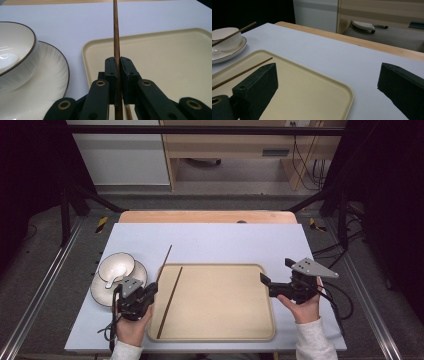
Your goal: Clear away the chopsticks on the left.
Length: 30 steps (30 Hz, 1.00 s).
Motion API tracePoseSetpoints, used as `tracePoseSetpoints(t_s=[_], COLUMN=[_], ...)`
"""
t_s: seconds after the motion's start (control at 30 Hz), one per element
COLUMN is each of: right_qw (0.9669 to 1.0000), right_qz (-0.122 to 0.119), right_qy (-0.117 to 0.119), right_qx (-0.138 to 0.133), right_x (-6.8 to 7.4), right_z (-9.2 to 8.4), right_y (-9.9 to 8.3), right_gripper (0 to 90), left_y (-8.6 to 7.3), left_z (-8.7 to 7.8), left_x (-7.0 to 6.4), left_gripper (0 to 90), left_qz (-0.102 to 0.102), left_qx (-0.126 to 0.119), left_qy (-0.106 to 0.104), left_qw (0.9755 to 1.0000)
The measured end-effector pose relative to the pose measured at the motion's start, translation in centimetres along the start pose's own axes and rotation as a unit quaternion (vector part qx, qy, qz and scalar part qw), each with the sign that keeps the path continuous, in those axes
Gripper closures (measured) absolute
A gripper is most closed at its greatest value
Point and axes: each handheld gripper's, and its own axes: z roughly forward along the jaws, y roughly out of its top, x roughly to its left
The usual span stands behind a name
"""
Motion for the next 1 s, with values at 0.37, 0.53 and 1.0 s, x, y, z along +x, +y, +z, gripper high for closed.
tracePoseSetpoints(t_s=[0.37,0.53,1.0], right_qw=[1.0000,1.0000,1.0000], right_qz=[0.004,0.001,0.001], right_qy=[0.002,0.004,0.004], right_qx=[-0.002,-0.002,0.002], right_x=[0.0,0.0,0.1], right_z=[-0.2,-0.1,0.1], right_y=[0.1,0.0,0.0], right_gripper=[3.4,3.4,3.4], left_y=[-1.1,-2.0,-4.1], left_z=[0.5,1.0,2.9], left_x=[-2.3,-3.0,-4.6], left_gripper=[84.4,84.4,84.4], left_qz=[-0.031,-0.033,-0.023], left_qx=[-0.017,-0.013,0.010], left_qy=[-0.008,-0.007,0.003], left_qw=[0.9993,0.9994,0.9997])
